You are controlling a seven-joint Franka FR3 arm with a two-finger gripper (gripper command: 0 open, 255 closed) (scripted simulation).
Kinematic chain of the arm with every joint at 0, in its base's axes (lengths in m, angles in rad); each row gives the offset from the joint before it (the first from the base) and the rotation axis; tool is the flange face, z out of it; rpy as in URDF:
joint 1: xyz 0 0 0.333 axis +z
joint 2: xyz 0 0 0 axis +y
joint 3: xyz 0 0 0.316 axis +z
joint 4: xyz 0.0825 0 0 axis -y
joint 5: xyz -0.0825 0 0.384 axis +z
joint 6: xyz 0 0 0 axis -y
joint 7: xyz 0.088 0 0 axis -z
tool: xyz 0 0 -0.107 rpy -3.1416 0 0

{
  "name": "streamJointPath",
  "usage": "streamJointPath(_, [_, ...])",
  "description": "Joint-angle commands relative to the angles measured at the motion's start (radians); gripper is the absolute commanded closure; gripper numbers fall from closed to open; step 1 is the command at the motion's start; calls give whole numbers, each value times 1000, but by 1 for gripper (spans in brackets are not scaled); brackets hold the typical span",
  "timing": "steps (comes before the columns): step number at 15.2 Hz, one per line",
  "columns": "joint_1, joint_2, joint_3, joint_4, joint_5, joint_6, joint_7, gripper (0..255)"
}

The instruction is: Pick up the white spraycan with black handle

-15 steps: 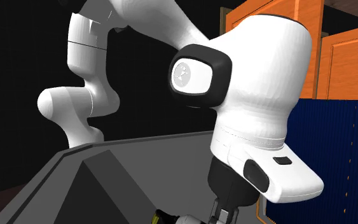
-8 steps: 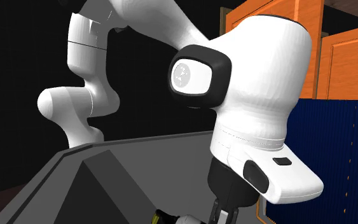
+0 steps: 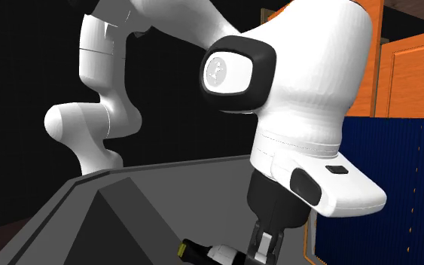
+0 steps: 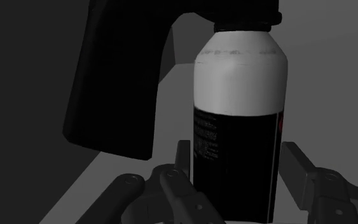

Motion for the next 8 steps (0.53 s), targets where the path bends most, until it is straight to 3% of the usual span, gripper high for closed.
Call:
streamJointPath(1, [0, -20, -1, 5, -2, -25, 0, 255])
streamJointPath(8, [1, -74, -2, 36, -6, -110, 4, 255])
